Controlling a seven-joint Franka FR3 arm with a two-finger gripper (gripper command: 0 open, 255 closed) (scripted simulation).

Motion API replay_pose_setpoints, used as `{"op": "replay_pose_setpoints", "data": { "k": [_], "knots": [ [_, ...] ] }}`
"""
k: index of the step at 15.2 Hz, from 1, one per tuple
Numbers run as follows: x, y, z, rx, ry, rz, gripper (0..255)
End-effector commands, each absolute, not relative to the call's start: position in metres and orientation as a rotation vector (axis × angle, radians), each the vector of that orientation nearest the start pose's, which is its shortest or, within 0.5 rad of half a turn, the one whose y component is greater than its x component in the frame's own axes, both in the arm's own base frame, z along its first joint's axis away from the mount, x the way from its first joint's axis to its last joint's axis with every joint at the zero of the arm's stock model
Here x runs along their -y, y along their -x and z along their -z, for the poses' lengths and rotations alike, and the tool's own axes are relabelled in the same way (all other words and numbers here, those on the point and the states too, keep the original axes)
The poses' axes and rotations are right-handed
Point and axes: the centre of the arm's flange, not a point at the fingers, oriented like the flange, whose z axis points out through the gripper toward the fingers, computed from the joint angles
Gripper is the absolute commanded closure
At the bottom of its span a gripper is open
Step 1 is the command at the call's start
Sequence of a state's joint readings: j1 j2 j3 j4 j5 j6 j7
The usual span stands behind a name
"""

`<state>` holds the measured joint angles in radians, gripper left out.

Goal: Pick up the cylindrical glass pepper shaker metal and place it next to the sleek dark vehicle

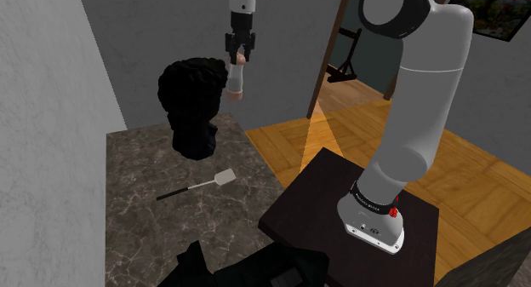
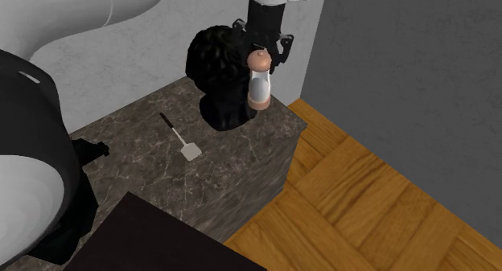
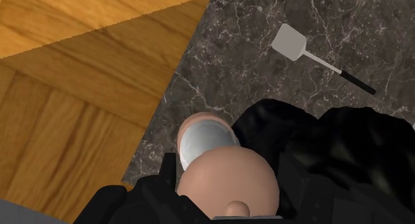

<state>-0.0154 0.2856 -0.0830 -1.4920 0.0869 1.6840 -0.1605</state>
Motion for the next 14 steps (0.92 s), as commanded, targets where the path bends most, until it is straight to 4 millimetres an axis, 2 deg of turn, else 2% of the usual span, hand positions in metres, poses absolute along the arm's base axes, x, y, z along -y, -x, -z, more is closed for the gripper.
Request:
{"op": "replay_pose_setpoints", "data": {
  "k": [1,5,14],
  "knots": [
    [0.049,-0.636,-0.512,0.077,3.064,-0.129,255],
    [0.049,-0.636,-0.531,0.077,3.064,-0.129,255],
    [-0.04,-0.556,-0.531,0.077,3.064,-0.129,255]
  ]
}}
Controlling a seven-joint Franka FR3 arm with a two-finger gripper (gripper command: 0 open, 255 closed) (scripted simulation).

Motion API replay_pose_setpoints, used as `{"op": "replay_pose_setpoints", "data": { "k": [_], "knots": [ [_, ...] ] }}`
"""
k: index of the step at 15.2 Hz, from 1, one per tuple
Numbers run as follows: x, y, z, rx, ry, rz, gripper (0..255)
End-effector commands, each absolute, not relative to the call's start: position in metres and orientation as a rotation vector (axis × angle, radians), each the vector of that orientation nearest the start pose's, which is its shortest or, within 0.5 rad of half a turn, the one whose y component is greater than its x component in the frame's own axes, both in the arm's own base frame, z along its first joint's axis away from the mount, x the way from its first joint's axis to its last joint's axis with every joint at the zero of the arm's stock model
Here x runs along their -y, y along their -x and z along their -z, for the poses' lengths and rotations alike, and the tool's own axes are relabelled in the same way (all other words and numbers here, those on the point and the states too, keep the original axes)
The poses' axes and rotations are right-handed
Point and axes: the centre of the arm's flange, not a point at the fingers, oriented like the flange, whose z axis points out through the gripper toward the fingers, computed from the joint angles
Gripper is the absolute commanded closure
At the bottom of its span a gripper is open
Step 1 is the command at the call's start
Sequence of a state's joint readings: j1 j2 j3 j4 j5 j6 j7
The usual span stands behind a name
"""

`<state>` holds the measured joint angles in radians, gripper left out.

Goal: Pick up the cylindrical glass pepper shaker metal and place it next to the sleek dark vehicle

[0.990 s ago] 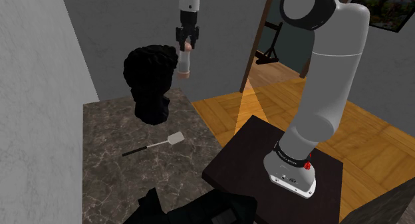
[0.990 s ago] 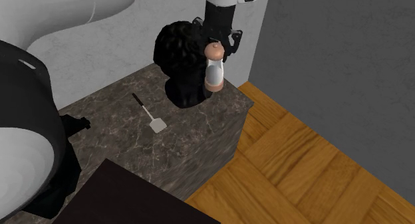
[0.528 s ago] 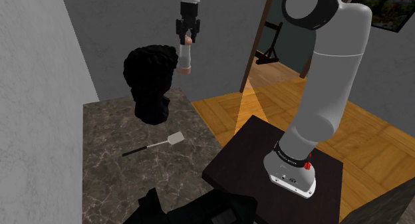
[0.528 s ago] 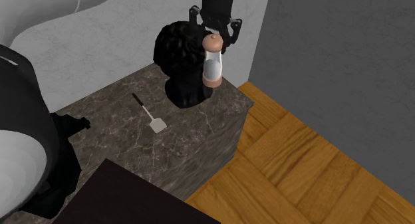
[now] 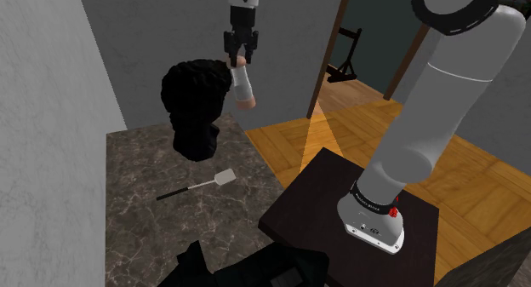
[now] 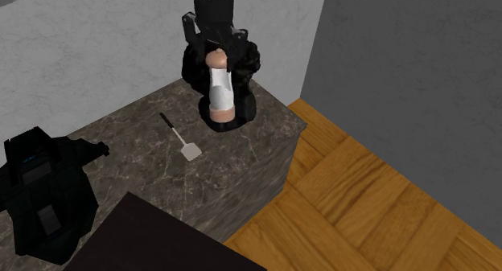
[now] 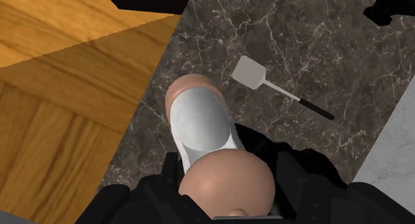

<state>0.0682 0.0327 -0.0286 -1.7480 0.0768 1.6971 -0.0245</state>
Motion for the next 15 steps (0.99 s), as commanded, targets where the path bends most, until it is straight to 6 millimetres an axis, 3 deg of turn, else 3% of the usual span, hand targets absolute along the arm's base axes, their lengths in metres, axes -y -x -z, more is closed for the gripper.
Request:
{"op": "replay_pose_setpoints", "data": {
  "k": [1,15],
  "knots": [
    [-0.049,-0.548,-0.531,0.077,3.064,-0.129,255],
    [-0.187,-0.424,-0.532,0.077,3.064,-0.129,255]
  ]
}}
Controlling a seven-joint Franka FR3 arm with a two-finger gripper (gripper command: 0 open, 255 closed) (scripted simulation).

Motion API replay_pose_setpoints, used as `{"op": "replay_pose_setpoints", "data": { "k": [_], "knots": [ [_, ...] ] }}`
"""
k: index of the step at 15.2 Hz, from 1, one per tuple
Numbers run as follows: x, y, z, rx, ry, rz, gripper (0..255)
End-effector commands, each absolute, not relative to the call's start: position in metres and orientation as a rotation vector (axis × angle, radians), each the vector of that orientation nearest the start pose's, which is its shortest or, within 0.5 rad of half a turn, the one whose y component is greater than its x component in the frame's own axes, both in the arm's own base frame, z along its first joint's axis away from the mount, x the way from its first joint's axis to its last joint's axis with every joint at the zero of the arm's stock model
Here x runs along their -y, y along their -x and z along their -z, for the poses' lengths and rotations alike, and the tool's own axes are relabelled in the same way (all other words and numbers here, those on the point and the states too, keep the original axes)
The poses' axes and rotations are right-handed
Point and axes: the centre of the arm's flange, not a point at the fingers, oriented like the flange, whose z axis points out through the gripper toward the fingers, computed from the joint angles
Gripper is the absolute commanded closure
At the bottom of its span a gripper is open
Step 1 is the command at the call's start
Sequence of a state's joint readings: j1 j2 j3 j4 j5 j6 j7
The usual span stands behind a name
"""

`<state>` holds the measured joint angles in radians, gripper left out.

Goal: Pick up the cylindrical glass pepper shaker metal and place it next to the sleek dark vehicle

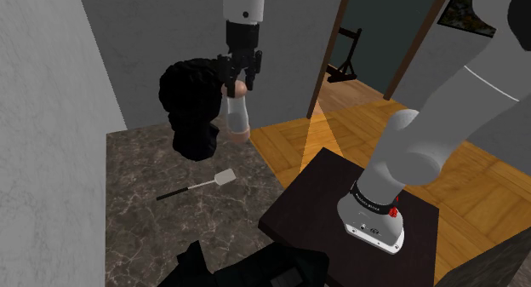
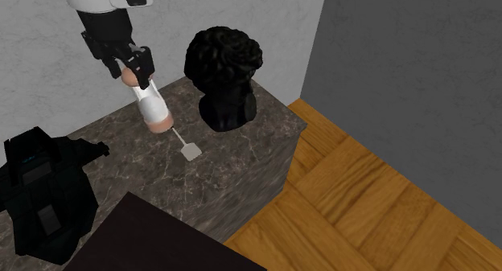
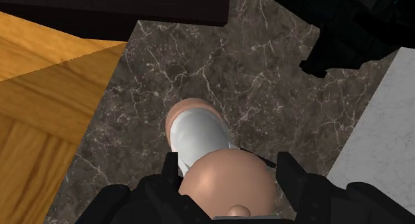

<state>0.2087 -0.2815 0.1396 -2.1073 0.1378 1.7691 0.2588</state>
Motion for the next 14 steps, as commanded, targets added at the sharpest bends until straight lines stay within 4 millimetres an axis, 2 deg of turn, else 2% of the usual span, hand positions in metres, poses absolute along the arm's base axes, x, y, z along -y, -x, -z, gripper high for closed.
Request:
{"op": "replay_pose_setpoints", "data": {
  "k": [1,7,14],
  "knots": [
    [-0.196,-0.415,-0.532,0.077,3.064,-0.129,255],
    [-0.258,-0.359,-0.533,0.077,3.064,-0.129,255],
    [-0.258,-0.359,-0.496,0.077,3.064,-0.129,255]
  ]
}}
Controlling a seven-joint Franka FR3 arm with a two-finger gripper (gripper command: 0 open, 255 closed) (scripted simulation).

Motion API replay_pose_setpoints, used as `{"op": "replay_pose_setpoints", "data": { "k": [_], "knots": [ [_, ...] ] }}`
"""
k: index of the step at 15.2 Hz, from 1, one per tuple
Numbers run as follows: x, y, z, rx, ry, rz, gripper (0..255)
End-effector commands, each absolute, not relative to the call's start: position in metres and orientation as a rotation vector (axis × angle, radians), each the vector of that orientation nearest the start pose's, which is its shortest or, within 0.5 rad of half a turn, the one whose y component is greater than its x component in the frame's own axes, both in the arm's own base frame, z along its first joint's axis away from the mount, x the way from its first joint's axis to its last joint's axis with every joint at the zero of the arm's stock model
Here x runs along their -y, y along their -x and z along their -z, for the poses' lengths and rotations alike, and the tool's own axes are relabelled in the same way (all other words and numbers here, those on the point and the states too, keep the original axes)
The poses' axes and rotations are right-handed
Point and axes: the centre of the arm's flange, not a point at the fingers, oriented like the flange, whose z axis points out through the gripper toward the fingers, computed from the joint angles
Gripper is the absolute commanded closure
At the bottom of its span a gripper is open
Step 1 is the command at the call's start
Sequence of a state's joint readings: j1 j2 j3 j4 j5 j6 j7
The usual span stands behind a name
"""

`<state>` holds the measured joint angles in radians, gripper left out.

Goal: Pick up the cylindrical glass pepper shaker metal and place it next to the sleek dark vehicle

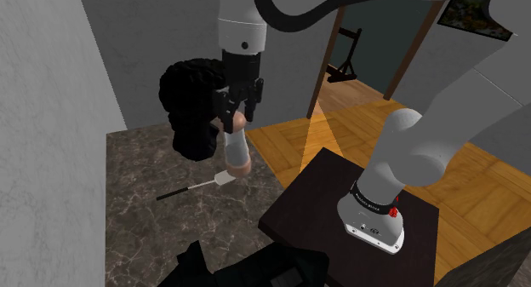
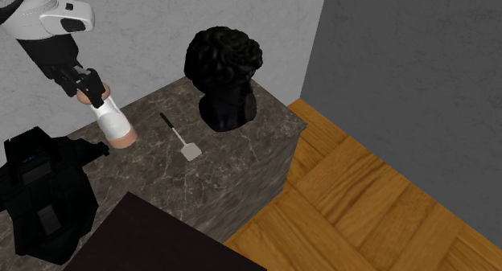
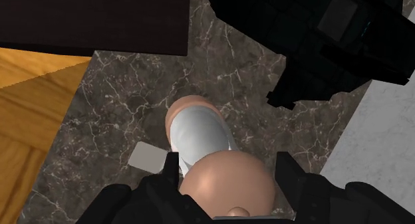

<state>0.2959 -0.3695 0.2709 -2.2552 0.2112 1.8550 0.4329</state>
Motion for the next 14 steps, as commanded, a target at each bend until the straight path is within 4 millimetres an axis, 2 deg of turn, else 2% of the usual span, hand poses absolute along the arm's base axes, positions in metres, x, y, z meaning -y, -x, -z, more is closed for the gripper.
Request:
{"op": "replay_pose_setpoints", "data": {
  "k": [1,14],
  "knots": [
    [-0.258,-0.359,-0.49,0.077,3.064,-0.129,255],
    [-0.258,-0.359,-0.422,0.077,3.064,-0.129,255]
  ]
}}
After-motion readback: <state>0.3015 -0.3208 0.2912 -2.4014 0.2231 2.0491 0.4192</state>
